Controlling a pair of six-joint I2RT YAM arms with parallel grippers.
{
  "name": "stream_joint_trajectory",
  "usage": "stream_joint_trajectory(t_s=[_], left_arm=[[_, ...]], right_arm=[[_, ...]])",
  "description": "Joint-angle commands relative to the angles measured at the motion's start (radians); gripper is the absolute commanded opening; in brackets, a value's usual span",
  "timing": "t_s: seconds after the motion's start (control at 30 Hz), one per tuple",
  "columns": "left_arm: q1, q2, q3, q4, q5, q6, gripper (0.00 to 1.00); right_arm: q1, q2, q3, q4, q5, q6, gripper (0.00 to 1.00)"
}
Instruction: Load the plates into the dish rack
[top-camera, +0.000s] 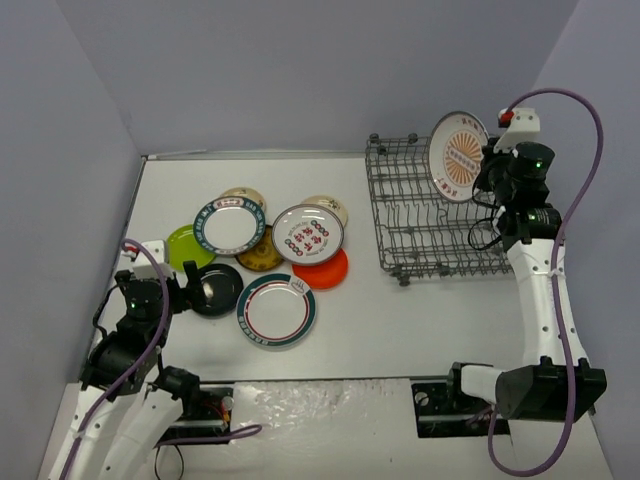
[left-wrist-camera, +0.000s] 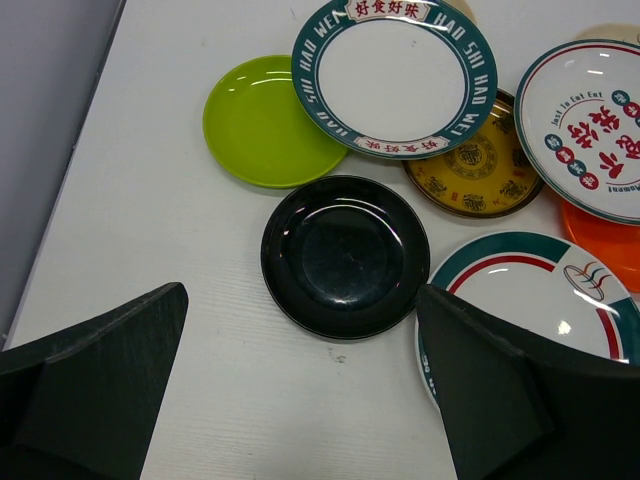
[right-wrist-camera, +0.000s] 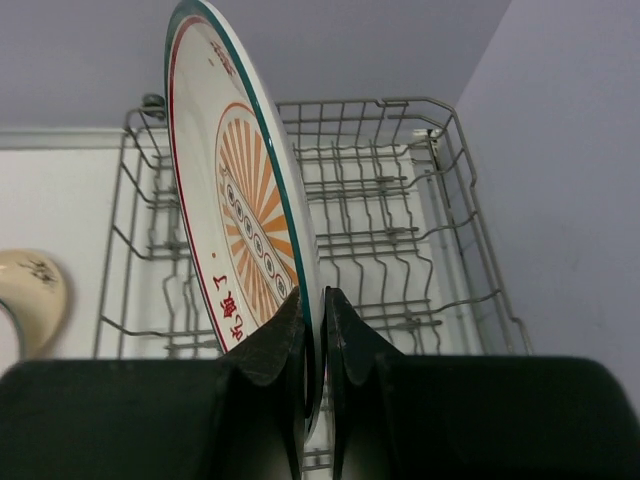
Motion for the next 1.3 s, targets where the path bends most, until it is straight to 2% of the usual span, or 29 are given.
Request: stream_joint_trajectory(t_s=[0.0,0.37,0.63,1.27], left_arm=[[-0.004,0.000,0.025,0.070,0.002,0.012,0.97],[-0.003,0.015,0.032,0.066,0.024,0.014,0.97],[-0.001,0.018,0.029,0.073,0.042,0.021,0.97],[-0.001,0.030,0.025,0.076,0.050,0.018,0.97]], right_arm=[[-0.067,0.149,0.114,0.074,-0.028,-0.205,0.00],[-0.222,0.368,0.256,0.202,-0.013,-0.233,0.00],[-0.246,0.448,0.319,0.202,0.047,-0.283,0.00],[-0.289,0.545,0.319,0.220,0.134,-0.358,0.00]])
